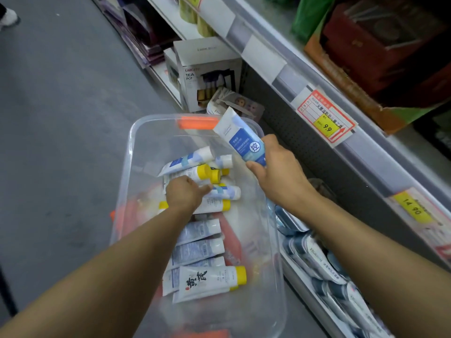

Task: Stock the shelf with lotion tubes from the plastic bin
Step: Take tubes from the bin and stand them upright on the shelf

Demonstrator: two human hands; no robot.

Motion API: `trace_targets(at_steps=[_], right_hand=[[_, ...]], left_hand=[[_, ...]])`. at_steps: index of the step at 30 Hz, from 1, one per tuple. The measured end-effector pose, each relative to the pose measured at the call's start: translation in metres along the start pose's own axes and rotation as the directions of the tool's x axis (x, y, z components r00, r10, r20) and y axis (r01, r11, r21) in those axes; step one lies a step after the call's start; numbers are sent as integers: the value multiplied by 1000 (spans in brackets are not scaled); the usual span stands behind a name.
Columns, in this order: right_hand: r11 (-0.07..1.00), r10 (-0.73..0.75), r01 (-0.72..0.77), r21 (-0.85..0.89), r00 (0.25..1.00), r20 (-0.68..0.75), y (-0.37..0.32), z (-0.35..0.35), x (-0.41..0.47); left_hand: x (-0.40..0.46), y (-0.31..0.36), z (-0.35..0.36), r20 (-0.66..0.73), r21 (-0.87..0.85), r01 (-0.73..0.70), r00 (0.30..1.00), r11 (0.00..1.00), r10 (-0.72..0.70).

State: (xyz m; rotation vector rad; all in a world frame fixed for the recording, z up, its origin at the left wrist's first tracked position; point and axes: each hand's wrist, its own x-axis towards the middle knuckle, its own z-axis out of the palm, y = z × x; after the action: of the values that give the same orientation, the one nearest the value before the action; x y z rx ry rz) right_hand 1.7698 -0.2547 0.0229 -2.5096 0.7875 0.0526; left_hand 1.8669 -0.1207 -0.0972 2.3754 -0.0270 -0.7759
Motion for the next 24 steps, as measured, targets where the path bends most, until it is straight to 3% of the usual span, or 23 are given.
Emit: trace_targets(at_steps=[5,9,14,20,24], right_hand=[[998,40,-39,58,999,-13,-6,-2,-7],[991,53,-51,121,999,-13,-13,7,-5],[988,63,-55,143,997,-51,-12,17,1],[988,66,-60,144,997,-40,0,16,6],[984,89,-81,160,995,-47,6,17,9]], left_hand=[[4,8,-22,-181,58,-88,979,994,97],[13,-4,-28,-215,-57,-43,976,997,30],[12,-22,-7,-76,-243,173,978,955,-197],[13,-21,2,17,-195,239,971,951,-240],[17,-15,4,135,-393,302,953,869,-270]])
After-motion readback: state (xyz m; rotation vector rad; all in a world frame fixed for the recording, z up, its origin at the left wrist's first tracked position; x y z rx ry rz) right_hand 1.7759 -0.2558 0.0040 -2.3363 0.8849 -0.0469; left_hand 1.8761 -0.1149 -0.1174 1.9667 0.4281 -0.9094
